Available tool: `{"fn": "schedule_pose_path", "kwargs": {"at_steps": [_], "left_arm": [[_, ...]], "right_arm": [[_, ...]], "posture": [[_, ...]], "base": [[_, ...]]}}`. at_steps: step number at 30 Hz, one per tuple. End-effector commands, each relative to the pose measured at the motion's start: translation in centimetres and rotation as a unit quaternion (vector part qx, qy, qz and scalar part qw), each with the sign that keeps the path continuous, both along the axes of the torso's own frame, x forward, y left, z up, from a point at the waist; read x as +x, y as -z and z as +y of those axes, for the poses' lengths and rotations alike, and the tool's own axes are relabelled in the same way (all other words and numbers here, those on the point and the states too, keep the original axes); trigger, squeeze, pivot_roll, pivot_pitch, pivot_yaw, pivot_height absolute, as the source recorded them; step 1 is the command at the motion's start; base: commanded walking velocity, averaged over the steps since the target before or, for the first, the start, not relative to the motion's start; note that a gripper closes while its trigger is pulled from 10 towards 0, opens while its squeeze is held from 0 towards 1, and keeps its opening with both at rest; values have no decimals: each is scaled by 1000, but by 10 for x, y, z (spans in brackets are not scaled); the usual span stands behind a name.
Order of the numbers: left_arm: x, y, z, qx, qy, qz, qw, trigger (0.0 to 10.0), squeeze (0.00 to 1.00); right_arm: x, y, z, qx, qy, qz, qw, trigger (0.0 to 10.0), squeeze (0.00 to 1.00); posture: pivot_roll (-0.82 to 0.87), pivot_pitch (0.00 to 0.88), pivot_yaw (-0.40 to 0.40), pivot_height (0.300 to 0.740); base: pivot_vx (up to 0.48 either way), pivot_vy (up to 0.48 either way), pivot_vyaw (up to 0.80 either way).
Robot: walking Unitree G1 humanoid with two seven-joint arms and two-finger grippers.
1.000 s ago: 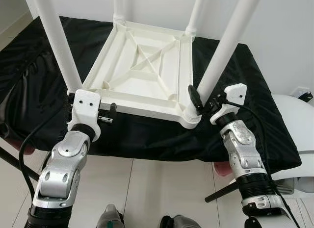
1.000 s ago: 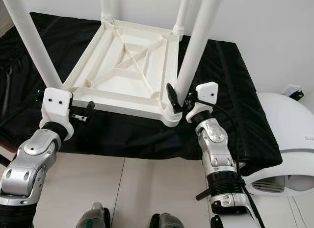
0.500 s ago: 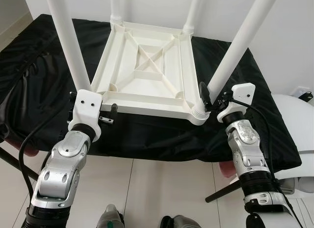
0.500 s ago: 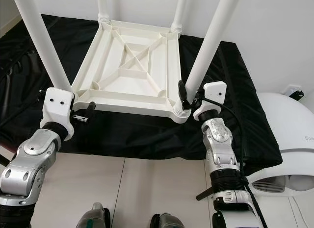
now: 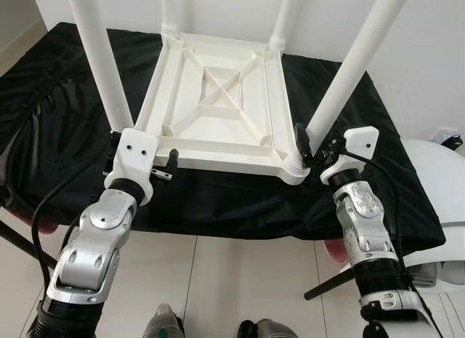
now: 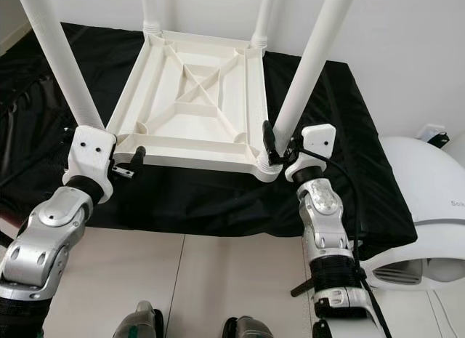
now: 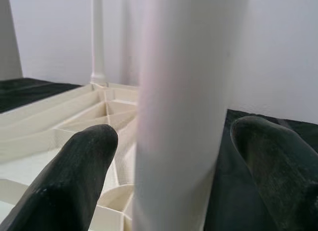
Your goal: Building children table
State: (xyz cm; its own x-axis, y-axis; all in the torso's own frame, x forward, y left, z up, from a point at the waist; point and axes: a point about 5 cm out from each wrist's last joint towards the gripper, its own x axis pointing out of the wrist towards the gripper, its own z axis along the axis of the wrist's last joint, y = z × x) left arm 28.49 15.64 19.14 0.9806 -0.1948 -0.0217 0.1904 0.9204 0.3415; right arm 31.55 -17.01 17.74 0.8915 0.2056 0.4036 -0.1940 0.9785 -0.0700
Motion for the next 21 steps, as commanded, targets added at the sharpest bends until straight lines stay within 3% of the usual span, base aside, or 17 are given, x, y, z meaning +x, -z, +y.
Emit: {"fn": "schedule_pose_path", "kwargs": {"at_steps": [1,12,14,21], "left_arm": [[7,3,-4,14,30,8,999,10000,0],[22,3,-8,23,46,3,999,10000,0],[33,-1,-15,26,67,-4,997,10000,0],[49,-3,-37,49,142,-2,989,10000,0]], "right_arm": [[-11,2,-1,9,-5,-4,1000,10000,0],[-29,6,-3,5,20,-14,1000,10000,0],[-40,10,-4,6,48,-15,999,10000,0],[-58,24,-5,6,81,9,997,10000,0]], "posture": [[35,55,-69,740],[4,59,-50,740],[-13,61,-38,740],[-25,68,-30,740]], "base": [[0,0,0],[0,0,0],[0,0,0],[0,0,0]]}}
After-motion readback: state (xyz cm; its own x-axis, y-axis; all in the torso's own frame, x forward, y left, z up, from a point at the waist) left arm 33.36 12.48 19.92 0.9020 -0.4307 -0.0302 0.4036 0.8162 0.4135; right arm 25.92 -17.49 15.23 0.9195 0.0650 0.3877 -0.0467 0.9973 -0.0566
